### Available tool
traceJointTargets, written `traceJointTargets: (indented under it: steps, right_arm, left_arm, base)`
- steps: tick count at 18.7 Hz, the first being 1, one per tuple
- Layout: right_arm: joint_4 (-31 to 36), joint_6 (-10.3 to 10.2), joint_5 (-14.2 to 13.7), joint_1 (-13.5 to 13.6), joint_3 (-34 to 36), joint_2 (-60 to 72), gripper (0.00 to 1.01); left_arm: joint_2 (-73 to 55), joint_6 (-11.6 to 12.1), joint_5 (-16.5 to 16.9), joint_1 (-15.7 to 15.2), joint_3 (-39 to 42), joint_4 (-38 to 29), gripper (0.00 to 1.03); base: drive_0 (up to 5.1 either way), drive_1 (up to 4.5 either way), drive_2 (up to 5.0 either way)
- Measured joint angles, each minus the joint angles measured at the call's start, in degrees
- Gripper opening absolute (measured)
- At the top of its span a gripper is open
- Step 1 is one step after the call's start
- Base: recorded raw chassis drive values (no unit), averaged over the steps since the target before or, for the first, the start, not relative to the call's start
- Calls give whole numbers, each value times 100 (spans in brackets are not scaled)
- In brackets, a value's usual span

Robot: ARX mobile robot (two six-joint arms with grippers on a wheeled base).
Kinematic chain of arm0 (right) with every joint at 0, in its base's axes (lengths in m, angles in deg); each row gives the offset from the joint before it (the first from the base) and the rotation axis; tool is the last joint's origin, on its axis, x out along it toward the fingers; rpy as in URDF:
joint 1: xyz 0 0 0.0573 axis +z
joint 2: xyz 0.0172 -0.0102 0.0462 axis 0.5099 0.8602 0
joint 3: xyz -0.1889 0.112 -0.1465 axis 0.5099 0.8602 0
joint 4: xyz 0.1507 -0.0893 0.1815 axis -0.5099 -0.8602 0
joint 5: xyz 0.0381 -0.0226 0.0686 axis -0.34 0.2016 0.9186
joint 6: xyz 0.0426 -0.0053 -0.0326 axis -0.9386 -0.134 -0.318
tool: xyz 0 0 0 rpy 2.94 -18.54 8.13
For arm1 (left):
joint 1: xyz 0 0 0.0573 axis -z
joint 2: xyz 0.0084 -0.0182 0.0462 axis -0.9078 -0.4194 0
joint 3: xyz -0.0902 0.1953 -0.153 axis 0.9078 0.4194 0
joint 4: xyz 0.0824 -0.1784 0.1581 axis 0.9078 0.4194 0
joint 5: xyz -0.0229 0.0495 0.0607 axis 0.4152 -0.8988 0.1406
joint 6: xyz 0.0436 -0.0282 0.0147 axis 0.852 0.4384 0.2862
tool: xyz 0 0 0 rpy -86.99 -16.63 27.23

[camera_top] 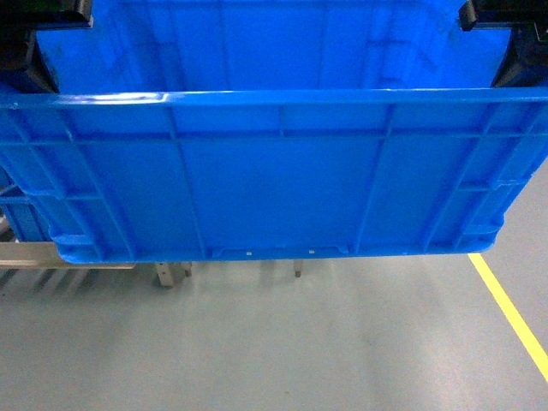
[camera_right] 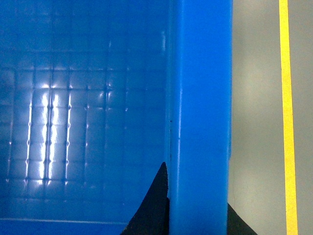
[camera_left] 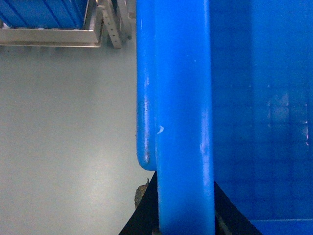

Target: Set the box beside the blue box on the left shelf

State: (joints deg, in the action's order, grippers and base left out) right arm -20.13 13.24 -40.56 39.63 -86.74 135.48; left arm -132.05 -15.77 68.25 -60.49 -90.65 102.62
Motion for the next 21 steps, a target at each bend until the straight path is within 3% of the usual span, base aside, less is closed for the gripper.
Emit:
traceJointTargets:
  steps: [21]
  right_arm:
    - [20, -2, 4, 39, -2, 9, 7]
  left_arm:
    - [0, 4, 7, -31, 0, 15, 7]
  base:
    - [-500, 246, 246]
